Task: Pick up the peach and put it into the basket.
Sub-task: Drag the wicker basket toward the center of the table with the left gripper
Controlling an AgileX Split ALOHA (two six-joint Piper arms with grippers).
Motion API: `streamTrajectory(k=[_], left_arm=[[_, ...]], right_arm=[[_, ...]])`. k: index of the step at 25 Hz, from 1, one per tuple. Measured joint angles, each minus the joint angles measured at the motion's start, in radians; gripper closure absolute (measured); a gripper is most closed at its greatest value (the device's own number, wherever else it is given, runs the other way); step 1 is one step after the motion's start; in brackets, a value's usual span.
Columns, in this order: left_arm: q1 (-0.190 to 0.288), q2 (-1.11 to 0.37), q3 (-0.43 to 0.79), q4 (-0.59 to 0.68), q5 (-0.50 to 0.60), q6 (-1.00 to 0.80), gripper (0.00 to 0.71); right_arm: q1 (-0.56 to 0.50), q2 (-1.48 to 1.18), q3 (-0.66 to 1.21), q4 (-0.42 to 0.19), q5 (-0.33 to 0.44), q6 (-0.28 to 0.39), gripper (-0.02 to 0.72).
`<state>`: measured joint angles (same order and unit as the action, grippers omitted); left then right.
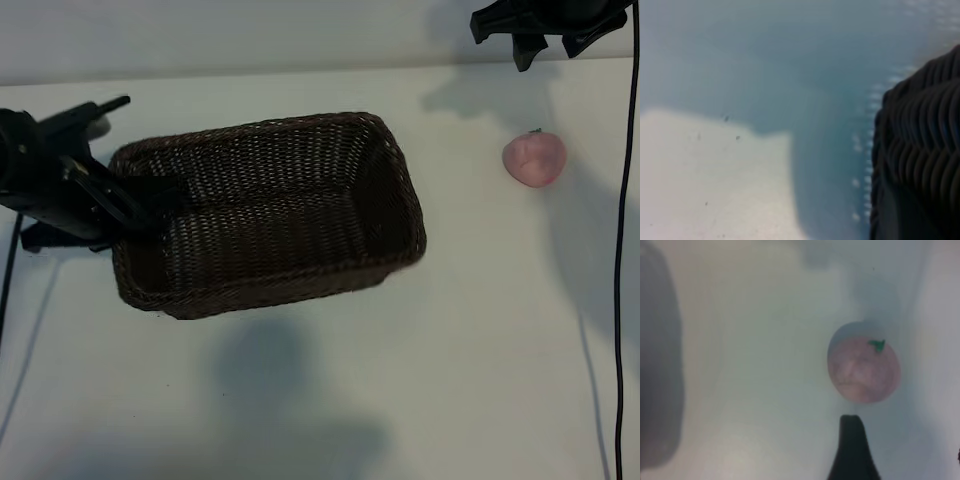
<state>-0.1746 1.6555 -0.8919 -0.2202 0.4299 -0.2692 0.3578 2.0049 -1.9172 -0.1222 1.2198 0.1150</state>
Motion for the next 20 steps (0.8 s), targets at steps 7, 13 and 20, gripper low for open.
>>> streamTrajectory(k=[7,13,20], left_arm=[[0.034,-0.046,-0.072,-0.08,0.08,0.137,0.613],[0.034,-0.027,-0.18,-0.093,0.142,0.187,0.613],[-0.02,0.104,-0.324,-0.092,0.168,0.188,0.614]], right_arm=[[0.001,0.0,0.0,0.0,0.0,0.0,0.21],[0.001,0.0,0.0,0.0,0.0,0.0,0.21],[0.0,0.0,0.0,0.0,0.0,-0.008,0.21]])
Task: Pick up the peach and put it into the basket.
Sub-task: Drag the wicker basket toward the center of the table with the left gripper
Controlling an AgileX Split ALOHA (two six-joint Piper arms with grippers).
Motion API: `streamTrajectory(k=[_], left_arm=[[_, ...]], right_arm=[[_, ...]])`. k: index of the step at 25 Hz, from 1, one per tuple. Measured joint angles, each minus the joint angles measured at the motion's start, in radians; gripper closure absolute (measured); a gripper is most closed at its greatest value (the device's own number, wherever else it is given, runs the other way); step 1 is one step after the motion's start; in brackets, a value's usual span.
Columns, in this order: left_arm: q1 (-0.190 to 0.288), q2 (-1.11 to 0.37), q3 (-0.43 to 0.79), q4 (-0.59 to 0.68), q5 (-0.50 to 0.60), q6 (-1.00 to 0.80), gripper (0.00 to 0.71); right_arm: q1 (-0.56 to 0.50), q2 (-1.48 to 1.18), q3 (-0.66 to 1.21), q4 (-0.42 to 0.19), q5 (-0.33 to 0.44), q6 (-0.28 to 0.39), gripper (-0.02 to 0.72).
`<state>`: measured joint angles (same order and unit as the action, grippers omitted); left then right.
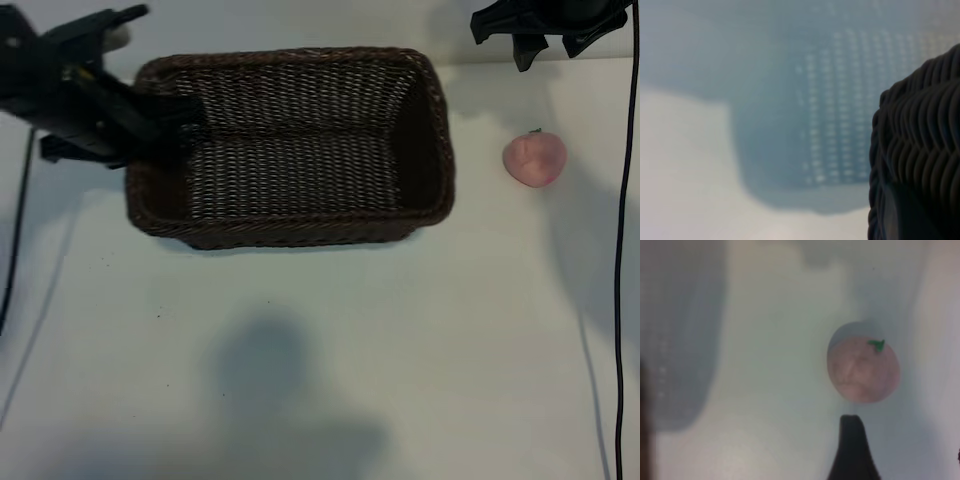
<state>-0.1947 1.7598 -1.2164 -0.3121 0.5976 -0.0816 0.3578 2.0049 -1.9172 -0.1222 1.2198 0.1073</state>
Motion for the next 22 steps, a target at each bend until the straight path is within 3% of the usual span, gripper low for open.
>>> streamTrajectory(k=[7,18,20,22], left_arm=[[-0.077,0.153,-0.079,-0.004,-0.016,-0.018,0.616],[-0.082,0.263,-0.086,-0.062,-0.059,-0.024,0.614],[-0.082,0.263,-0.086,-0.063,-0.06,-0.026,0.595],[-0.082,0.263,-0.087,-0.065,-0.061,-0.026,0.532]], right_arm=[[0.0,0.0,0.0,0.0,0.0,-0.009,0.21],[0.0,0.0,0.0,0.0,0.0,-0.012,0.21],[0.0,0.0,0.0,0.0,0.0,-0.012,0.21],[0.0,0.0,0.0,0.0,0.0,-0.012,0.21]])
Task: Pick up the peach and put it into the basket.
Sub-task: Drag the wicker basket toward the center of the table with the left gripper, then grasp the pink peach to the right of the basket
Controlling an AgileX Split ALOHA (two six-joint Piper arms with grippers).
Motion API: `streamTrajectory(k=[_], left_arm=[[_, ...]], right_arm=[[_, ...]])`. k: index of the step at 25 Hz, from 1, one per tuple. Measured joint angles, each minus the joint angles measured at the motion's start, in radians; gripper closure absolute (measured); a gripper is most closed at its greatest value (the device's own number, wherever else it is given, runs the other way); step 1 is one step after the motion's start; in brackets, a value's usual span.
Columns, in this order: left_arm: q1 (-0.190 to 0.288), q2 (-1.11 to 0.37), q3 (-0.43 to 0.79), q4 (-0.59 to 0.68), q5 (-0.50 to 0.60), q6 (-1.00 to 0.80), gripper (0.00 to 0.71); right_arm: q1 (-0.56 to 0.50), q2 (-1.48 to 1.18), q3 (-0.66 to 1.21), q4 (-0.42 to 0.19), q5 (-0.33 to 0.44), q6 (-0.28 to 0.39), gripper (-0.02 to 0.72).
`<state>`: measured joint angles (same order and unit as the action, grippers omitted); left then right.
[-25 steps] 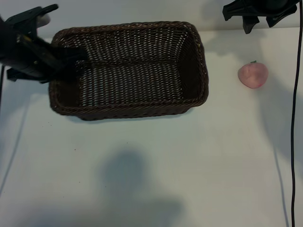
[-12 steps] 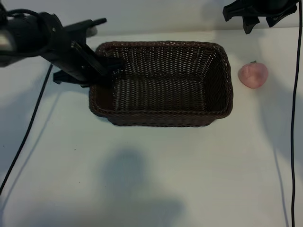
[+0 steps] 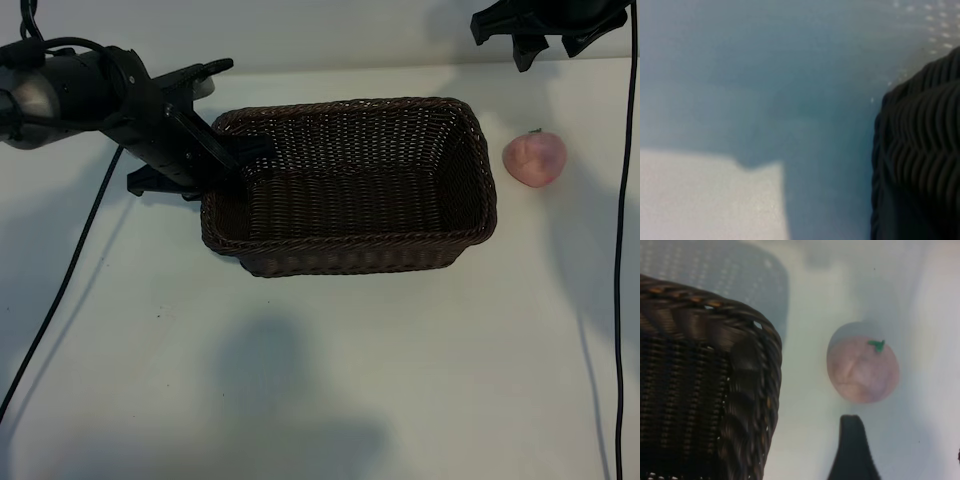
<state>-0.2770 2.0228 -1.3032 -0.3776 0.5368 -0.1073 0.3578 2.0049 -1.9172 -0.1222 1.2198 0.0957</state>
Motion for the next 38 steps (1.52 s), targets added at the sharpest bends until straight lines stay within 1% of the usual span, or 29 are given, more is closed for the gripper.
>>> streamTrajectory(k=[2,4,7,8,10,13,17,21,27,35,38], left_arm=[[0.0,0.0,-0.004,-0.002,0.003,0.0,0.432],[0.0,-0.002,-0.006,-0.002,0.006,0.0,0.304],[0.0,-0.027,-0.006,0.005,0.019,0.0,0.143],[0.0,-0.043,-0.007,0.016,0.028,0.0,0.106],[0.003,-0.082,-0.008,0.032,0.051,-0.003,0.073],[0.021,-0.159,-0.008,0.037,0.102,-0.003,0.068],[0.047,-0.265,-0.009,0.074,0.145,-0.004,0.095],[0.047,-0.341,-0.012,0.088,0.158,-0.004,0.111],[0.047,-0.392,-0.013,0.091,0.165,-0.004,0.111],[0.047,-0.401,-0.024,0.093,0.16,-0.004,0.113],[0.047,-0.401,-0.024,0.094,0.163,-0.006,0.115]], right_arm=[[0.0,0.0,0.0,0.0,0.0,0.0,0.21],[0.0,0.0,0.0,0.0,0.0,0.0,0.21],[0.0,0.0,0.0,0.0,0.0,0.0,0.21],[0.0,0.0,0.0,0.0,0.0,0.0,0.21],[0.0,0.0,0.0,0.001,0.0,0.0,0.21],[0.0,0.0,0.0,0.0,0.0,0.0,0.21],[0.0,-0.001,0.0,0.0,0.0,0.003,0.21],[0.001,-0.001,0.0,0.01,0.0,0.034,0.21],[-0.006,-0.002,0.067,0.028,-0.008,0.045,0.21],[-0.068,-0.002,0.164,0.031,-0.125,0.046,0.21],[-0.096,0.004,0.186,0.061,-0.162,0.034,0.21]])
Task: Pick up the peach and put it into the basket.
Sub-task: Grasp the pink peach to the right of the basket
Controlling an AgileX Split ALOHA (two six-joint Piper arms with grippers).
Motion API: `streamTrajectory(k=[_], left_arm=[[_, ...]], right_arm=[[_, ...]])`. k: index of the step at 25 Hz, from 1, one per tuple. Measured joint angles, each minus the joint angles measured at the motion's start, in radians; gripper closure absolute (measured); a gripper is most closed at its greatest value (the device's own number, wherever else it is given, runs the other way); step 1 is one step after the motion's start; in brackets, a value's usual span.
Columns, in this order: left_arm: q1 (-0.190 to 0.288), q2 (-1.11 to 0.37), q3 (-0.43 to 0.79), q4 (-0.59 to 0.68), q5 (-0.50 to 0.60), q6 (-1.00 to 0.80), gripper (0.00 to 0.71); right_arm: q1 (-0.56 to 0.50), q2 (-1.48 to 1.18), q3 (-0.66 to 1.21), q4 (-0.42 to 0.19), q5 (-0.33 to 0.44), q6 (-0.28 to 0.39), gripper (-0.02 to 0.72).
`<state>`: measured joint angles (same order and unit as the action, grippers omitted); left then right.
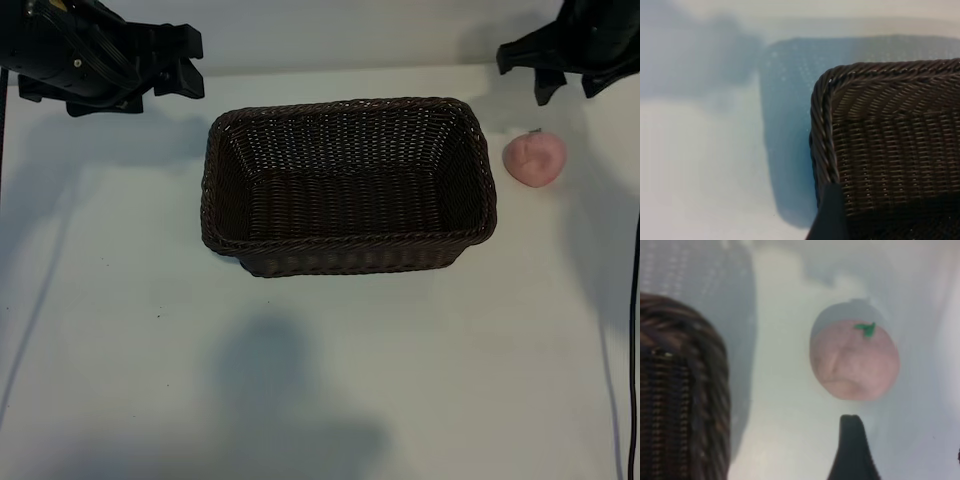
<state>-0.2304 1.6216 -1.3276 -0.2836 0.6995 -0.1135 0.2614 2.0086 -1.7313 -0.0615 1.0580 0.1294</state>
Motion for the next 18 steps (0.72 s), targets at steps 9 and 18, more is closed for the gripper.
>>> streamTrajectory(k=[9,18], left_arm=[[0.0,0.0,0.0,0.074,0.002,-0.053,0.115],[0.0,0.0,0.0,0.081,0.002,-0.053,0.115]], right_arm=[[-0.009,0.086,0.001,0.05,-0.066,-0.036,0.21],[-0.009,0.191,0.002,0.061,-0.085,-0.046,0.213]])
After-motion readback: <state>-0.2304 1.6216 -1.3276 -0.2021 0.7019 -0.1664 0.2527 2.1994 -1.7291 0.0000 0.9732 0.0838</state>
